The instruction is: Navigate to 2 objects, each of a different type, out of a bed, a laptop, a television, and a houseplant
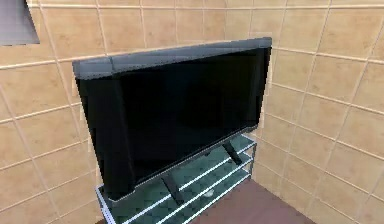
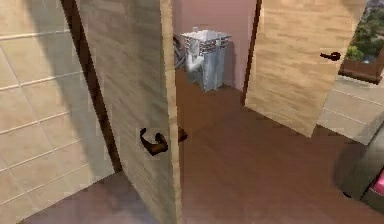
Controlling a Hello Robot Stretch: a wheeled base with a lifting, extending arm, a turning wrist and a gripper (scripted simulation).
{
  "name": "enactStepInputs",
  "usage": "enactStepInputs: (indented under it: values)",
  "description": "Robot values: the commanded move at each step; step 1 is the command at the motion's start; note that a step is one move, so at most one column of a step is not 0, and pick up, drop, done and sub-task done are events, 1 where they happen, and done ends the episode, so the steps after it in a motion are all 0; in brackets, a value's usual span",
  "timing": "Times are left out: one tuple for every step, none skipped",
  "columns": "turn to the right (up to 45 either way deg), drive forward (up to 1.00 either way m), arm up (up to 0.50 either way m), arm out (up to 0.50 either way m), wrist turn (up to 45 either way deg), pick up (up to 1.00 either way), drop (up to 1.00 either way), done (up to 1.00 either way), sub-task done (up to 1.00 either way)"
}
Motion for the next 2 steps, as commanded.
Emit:
enactStepInputs:
  values:
    - [0.0, 0.00, 0.00, 0.00, 0.0, 0.00, 0.00, 0.00, 1.00]
    - [-45.0, 0.00, 0.00, 0.00, 0.0, 0.00, 0.00, 0.00, 0.00]
